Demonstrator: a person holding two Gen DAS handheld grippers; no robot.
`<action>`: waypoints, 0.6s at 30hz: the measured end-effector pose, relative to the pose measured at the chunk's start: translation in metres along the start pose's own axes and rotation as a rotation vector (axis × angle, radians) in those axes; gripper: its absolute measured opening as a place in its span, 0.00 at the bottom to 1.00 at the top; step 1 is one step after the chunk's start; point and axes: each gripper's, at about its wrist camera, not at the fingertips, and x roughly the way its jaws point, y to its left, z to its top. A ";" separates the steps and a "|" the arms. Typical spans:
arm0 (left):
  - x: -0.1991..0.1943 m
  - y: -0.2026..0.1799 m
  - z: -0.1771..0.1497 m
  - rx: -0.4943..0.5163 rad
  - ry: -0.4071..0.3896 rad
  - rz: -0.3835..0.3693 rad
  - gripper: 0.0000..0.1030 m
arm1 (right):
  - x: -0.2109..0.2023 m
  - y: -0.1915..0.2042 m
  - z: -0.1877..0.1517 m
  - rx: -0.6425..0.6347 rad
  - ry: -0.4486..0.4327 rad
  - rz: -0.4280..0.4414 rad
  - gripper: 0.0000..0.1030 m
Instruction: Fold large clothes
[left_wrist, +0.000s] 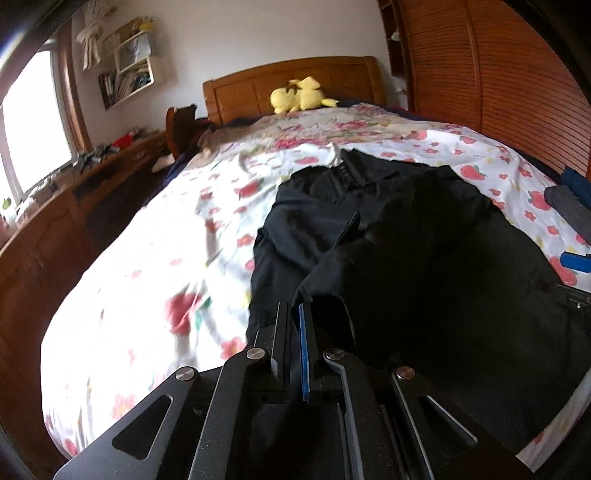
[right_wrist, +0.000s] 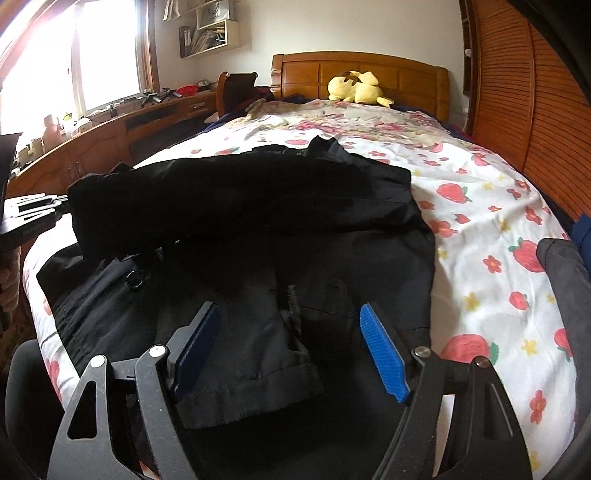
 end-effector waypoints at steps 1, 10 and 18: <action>0.002 0.003 -0.001 -0.004 0.005 0.000 0.06 | 0.000 0.001 0.000 -0.002 0.000 0.001 0.76; -0.006 0.022 -0.006 -0.057 0.009 -0.062 0.41 | 0.007 0.008 -0.003 -0.008 0.017 0.008 0.76; 0.011 0.021 -0.006 -0.052 0.039 -0.070 0.43 | 0.009 0.010 -0.005 -0.017 0.030 0.009 0.76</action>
